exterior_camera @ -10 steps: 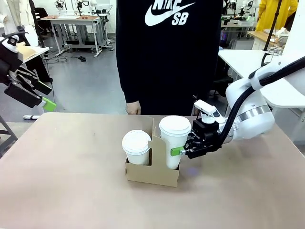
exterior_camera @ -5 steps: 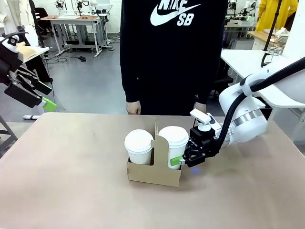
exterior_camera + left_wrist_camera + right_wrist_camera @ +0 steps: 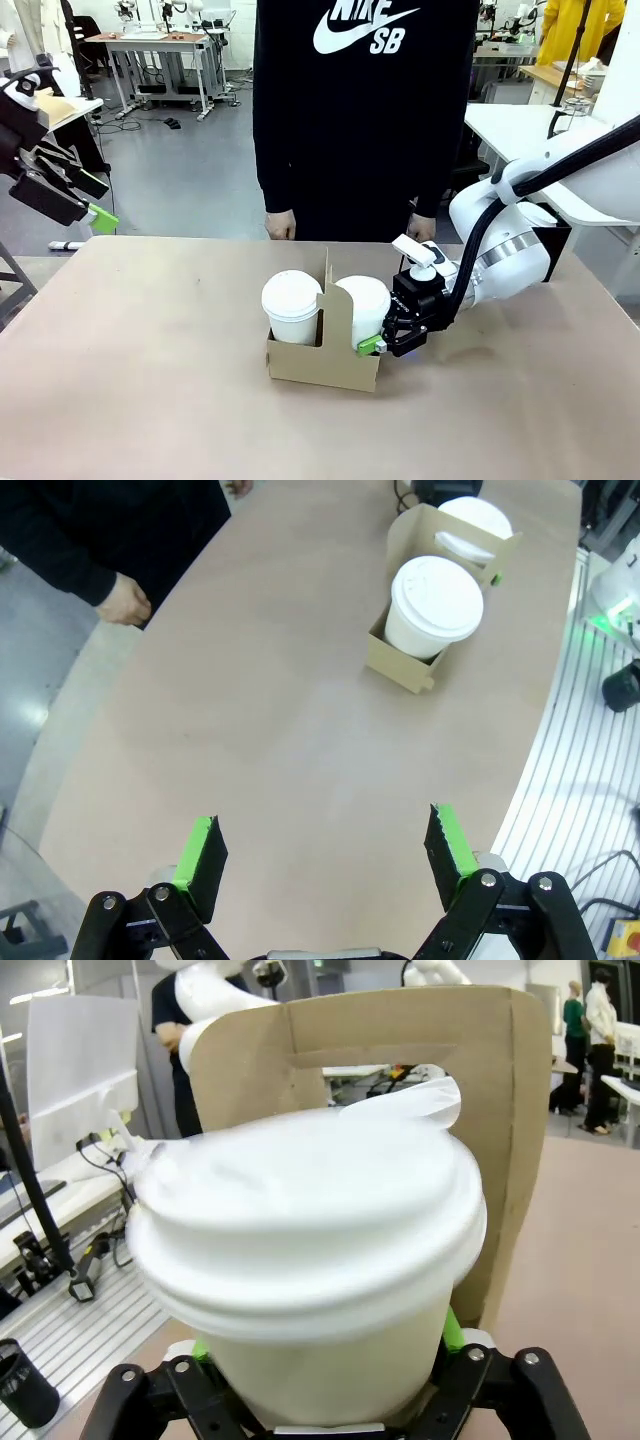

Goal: Pour a drink into a cup and package it in a carrier.
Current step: Insert the held 600 ml Paper Cup into the Cup Carrier.

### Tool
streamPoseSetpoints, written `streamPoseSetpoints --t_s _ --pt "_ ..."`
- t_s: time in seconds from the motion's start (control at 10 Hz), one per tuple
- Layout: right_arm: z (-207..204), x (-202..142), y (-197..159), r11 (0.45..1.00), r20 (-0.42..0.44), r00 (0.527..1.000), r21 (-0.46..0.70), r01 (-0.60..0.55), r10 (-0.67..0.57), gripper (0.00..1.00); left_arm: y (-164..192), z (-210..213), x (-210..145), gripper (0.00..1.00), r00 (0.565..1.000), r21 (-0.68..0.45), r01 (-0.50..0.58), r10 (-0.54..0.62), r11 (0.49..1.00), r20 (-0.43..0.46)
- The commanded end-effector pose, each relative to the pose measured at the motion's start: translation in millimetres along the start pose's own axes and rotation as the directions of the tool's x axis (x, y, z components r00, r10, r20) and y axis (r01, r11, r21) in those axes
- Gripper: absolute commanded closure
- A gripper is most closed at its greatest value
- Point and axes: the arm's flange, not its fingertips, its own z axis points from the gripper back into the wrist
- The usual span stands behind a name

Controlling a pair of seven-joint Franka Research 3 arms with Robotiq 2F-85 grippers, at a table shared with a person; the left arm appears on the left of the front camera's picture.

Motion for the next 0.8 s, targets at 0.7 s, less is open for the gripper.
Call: streamPoseSetpoints --t_s 0.7 --pt "70 42 26 0.985 -0.129 0.988 -0.142 -0.1 0.082 0.0 1 0 1 0.0 1.0 -0.002 0.0 0.0 1.0 0.02"
